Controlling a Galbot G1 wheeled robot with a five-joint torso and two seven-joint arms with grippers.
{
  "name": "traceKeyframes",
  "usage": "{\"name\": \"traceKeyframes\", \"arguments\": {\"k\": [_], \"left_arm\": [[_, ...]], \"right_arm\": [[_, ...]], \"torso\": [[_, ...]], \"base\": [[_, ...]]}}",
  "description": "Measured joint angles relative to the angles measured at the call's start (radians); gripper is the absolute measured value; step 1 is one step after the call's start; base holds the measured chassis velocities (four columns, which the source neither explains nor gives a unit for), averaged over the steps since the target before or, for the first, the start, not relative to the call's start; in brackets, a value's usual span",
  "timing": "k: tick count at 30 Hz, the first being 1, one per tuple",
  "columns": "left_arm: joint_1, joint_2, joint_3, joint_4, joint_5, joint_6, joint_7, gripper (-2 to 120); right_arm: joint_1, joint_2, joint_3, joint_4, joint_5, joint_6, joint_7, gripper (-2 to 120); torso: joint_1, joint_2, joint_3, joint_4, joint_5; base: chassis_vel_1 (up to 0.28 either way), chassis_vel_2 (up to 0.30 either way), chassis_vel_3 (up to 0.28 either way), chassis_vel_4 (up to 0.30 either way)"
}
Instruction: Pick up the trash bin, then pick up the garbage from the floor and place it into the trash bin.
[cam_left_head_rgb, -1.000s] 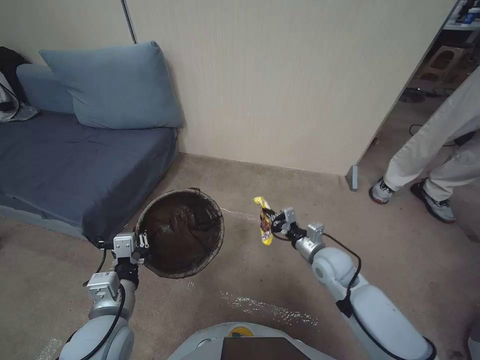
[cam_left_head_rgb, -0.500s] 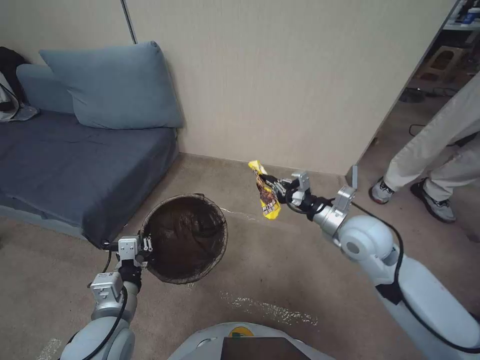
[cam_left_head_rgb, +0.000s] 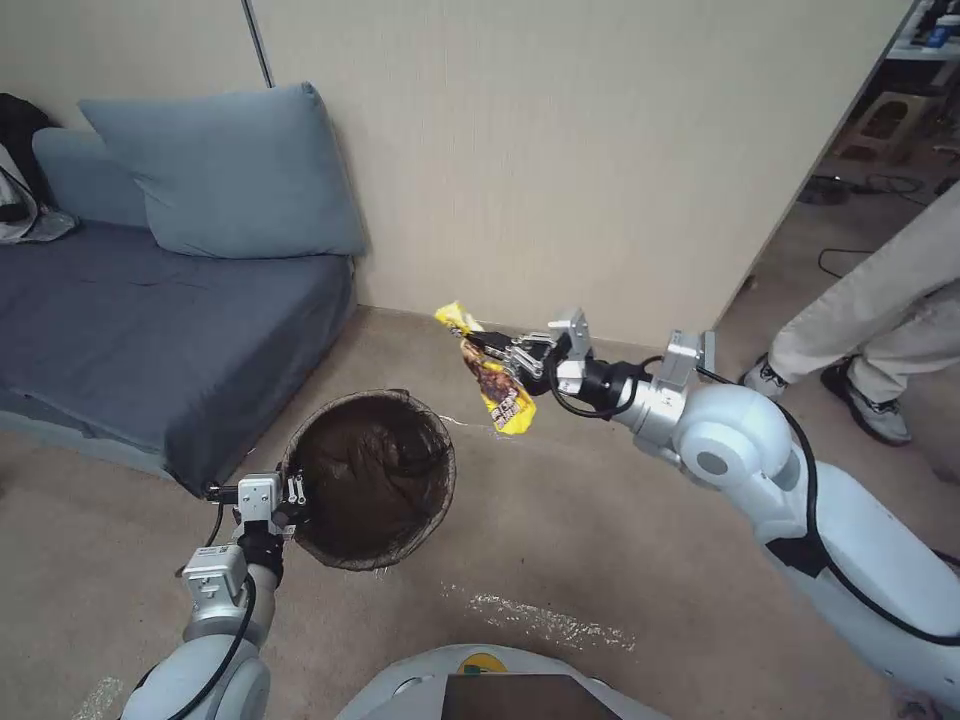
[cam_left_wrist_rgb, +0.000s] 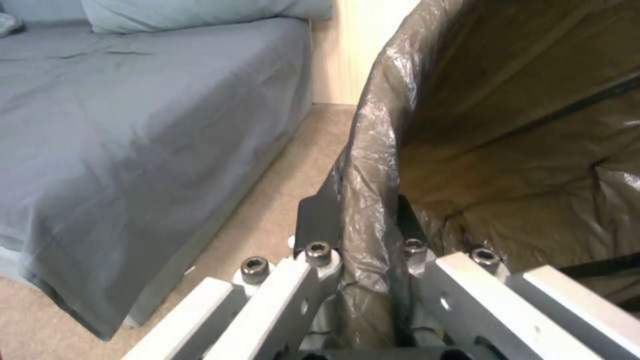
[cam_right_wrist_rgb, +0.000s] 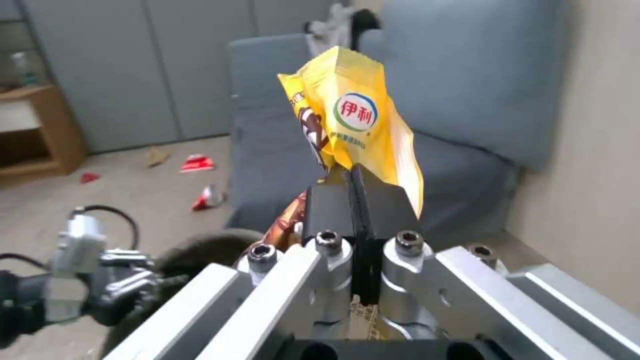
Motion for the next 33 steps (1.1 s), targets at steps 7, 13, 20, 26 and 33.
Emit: {"name": "traceKeyframes", "arguments": {"k": [7, 13, 20, 26, 33], "left_arm": [[-0.003, -0.004, 0.002, 0.001, 0.004, 0.0, 0.002, 0], [-0.004, -0.008, -0.002, -0.001, 0.005, 0.0, 0.005, 0], [-0.006, -0.008, 0.001, -0.002, 0.006, 0.001, 0.009, 0], [-0.007, -0.009, 0.001, -0.003, 0.007, 0.001, 0.011, 0], [-0.006, -0.012, 0.002, -0.004, 0.007, 0.002, 0.013, 0]], "right_arm": [[0.137, 0.04, -0.177, -0.016, -0.003, -0.016, 0.029, 0], [0.209, 0.087, -0.308, -0.021, -0.01, -0.038, 0.079, 0], [0.238, 0.11, -0.388, -0.031, -0.036, -0.056, 0.152, 0], [0.241, 0.121, -0.421, -0.032, -0.043, -0.065, 0.192, 0], [0.221, 0.151, -0.44, -0.051, -0.077, -0.085, 0.186, 4]], "torso": [[0.0, 0.0, 0.0, 0.0, -0.0001], [0.0, 0.0, 0.0, 0.0001, -0.0002], [0.0, 0.0, 0.0, -0.0001, 0.0], [0.0, 0.0, 0.0, -0.0001, -0.0001], [0.0, 0.0, 0.0, -0.0001, 0.0]], "base": [[0.0, 0.0, 0.0, 0.0], [0.0, 0.0, 0.0, 0.0], [0.0, 0.0, 0.0, 0.0], [0.0, 0.0, 0.0, 0.0], [0.0, 0.0, 0.0, 0.0]]}}
